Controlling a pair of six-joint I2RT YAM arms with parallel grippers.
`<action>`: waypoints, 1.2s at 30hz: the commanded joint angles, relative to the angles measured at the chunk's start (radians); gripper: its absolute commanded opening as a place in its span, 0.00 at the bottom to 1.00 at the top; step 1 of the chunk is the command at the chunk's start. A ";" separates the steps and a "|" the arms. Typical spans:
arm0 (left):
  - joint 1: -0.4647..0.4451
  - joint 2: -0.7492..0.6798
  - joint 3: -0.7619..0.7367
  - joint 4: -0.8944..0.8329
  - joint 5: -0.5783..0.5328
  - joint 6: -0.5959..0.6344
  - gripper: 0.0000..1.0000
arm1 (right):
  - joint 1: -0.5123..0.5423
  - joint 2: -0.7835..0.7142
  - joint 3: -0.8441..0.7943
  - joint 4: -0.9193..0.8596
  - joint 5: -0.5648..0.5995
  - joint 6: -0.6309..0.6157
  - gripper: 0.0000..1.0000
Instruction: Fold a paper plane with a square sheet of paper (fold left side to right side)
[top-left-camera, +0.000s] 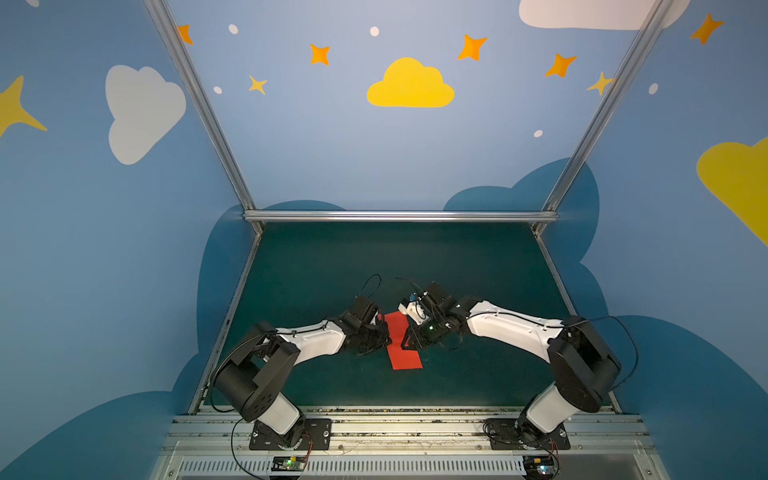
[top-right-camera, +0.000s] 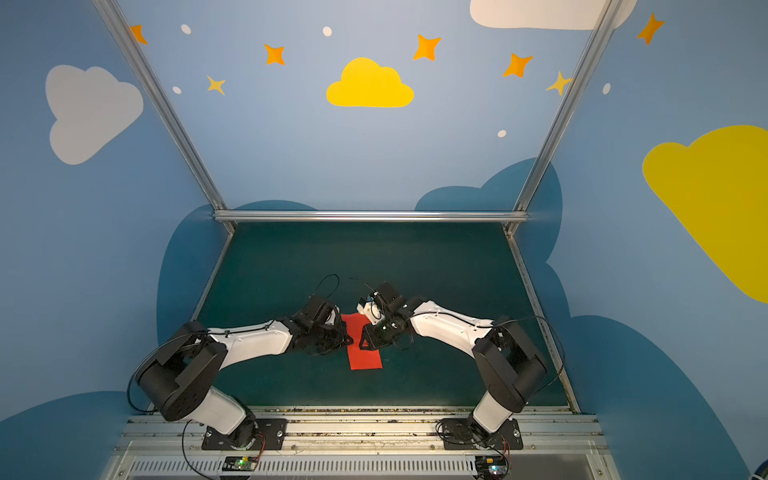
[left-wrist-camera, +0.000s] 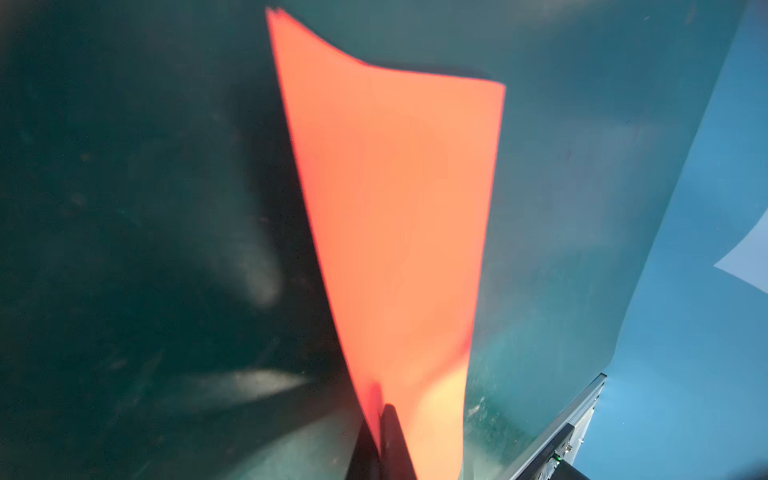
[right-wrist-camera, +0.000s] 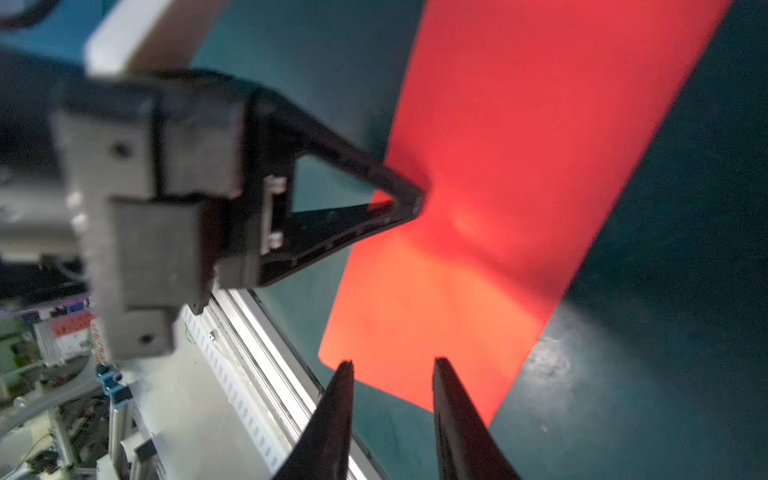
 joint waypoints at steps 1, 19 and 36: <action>0.011 0.015 0.019 -0.044 0.021 0.014 0.03 | 0.083 -0.039 -0.037 -0.028 0.142 0.003 0.40; 0.042 0.021 0.019 -0.054 0.076 0.033 0.03 | 0.342 0.040 -0.055 0.132 0.545 0.041 0.67; 0.043 0.013 0.013 -0.070 0.082 0.046 0.03 | 0.387 0.090 0.004 0.079 0.680 0.076 0.62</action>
